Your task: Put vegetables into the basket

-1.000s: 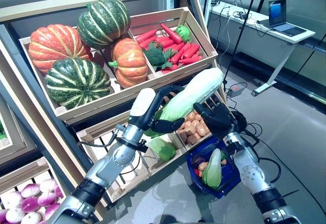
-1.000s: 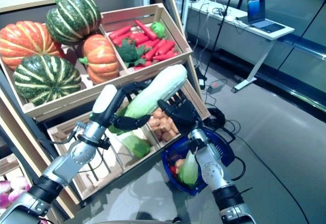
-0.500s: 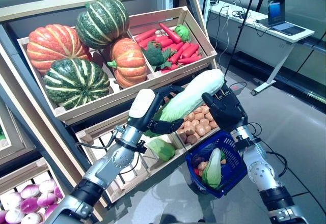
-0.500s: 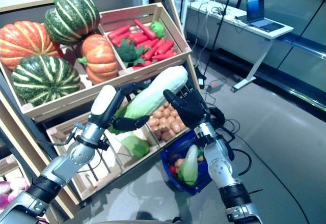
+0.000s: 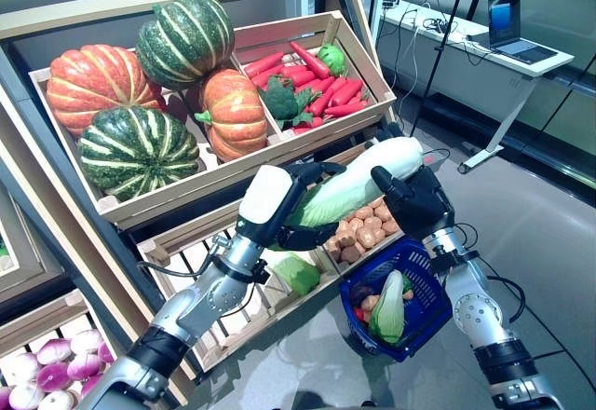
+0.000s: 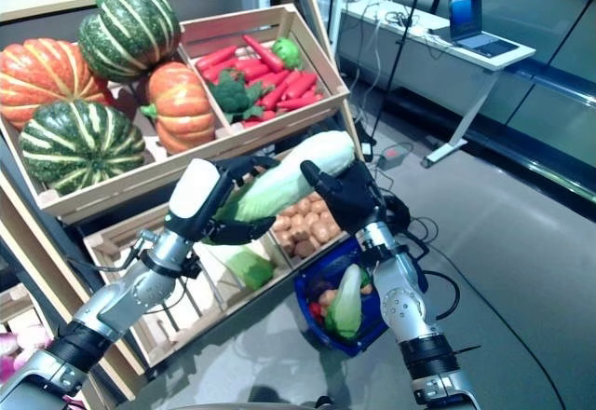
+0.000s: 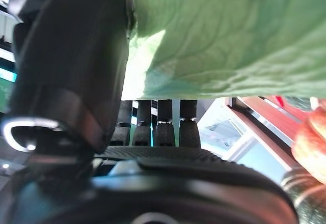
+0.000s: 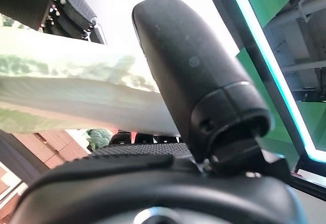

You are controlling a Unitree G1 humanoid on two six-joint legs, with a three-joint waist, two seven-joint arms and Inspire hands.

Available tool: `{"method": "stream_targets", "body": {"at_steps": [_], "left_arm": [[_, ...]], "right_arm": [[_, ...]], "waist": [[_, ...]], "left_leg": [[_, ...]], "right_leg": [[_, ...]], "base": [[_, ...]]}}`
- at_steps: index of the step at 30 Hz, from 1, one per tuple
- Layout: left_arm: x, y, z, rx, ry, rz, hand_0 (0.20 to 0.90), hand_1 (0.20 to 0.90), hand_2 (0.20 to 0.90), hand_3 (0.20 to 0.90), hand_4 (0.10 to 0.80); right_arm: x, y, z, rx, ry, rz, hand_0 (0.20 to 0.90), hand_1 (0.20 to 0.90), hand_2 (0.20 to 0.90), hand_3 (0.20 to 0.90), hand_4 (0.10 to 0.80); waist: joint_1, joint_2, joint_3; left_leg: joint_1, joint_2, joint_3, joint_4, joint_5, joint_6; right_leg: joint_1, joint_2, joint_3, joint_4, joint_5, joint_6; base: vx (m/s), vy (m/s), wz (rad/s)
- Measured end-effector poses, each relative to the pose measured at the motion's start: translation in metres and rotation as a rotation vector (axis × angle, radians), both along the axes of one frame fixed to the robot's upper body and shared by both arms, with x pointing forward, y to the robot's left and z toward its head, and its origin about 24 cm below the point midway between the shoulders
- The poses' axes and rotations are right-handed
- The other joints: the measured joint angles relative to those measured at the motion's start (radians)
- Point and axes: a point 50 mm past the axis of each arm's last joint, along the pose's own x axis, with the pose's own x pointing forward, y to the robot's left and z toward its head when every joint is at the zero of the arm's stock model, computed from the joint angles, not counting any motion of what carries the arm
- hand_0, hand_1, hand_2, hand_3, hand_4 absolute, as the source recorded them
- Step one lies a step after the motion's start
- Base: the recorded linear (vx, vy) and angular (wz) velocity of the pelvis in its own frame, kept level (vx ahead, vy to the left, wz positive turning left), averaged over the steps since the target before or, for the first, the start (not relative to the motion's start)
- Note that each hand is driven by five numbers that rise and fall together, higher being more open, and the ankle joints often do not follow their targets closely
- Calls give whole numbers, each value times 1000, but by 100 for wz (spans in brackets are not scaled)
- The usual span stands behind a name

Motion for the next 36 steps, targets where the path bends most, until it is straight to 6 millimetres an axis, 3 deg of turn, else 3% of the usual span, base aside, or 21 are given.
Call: {"method": "stream_targets", "body": {"at_steps": [8, 11, 35, 36], "left_arm": [[-1, -12, 1, -3, -6, -47, 300, 300, 300, 300, 400], [-3, -15, 2, -9, -12, -62, 300, 300, 300, 300, 400], [-5, -23, 0, -44, 2, -78, 300, 300, 300, 300, 400], [-5, -23, 0, -47, 6, -78, 632, 632, 632, 632, 621]], "right_arm": [[0, 2, -1, 63, 9, -11, 900, 900, 900, 900, 800], [0, 2, 0, 89, 6, -16, 300, 300, 300, 300, 400], [0, 7, -1, 131, -5, -29, 300, 300, 300, 300, 400], [0, 7, -1, 131, -5, -29, 300, 300, 300, 300, 400]], "waist": [[0, -3, -8], [0, -5, -14], [1, -7, -25], [2, -7, -25]], "left_leg": [[-1, 0, 0, 0, 0, 0], [-2, 0, 0, 0, 0, 0], [-8, 0, -1, 0, 0, 0], [-9, 0, -1, 0, 0, 0]], "right_leg": [[-1, 0, 0, 0, 0, 0], [-2, 0, 0, 0, 0, 0], [-7, 0, -1, 0, 0, 0], [-8, 0, -1, 0, 0, 0]], "base": [[0, 0, 0], [-24, -2, 0], [2, 0, 0], [0, 0, 0]]}}
